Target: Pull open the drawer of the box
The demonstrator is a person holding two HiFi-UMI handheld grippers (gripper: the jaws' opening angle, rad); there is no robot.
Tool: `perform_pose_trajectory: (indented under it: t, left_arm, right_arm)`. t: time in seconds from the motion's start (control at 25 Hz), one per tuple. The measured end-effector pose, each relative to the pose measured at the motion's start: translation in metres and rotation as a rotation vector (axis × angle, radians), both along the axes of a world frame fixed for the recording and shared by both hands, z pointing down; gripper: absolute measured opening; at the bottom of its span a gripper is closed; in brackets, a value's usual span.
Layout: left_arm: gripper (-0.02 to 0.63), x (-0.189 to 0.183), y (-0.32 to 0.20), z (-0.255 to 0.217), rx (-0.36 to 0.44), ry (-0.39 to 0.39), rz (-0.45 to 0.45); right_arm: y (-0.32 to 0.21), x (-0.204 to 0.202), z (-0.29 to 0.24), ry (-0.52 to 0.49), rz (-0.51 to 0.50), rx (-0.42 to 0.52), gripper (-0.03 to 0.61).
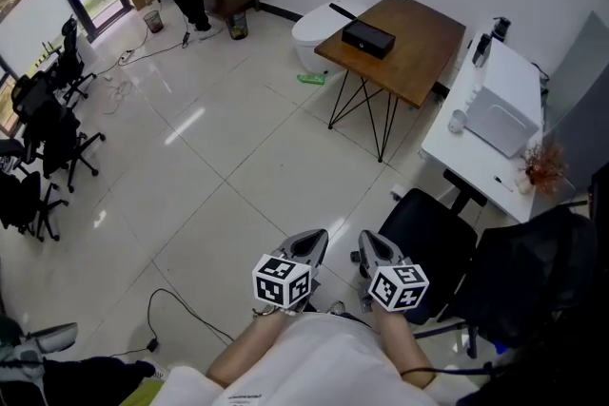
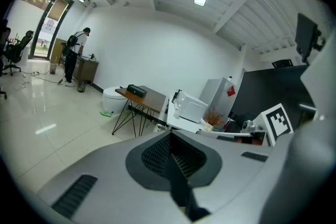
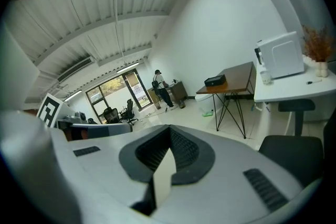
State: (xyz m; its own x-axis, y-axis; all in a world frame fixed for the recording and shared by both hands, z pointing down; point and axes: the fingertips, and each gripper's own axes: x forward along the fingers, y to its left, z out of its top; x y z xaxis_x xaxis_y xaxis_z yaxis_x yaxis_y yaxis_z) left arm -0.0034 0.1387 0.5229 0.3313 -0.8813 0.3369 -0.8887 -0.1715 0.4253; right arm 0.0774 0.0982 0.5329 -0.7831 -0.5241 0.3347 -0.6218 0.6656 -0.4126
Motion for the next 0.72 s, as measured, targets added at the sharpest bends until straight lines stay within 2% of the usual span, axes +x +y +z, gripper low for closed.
perform_pose_trajectory:
  t: [0.56,0.72]
  left_arm:
    - [0.002,-0.066,-0.091,-0.022,0.069,0.025,0.104]
    - [0.002,-0.081,-0.103,-0.025,0.085,0.001,0.164]
  right_arm:
    - [-0.082,-0.064,-0.007,0.000,0.095,0.005,-0.014]
    - [-0.095,-0.086,-0.006,0.002,0.115,0.001,-0.014]
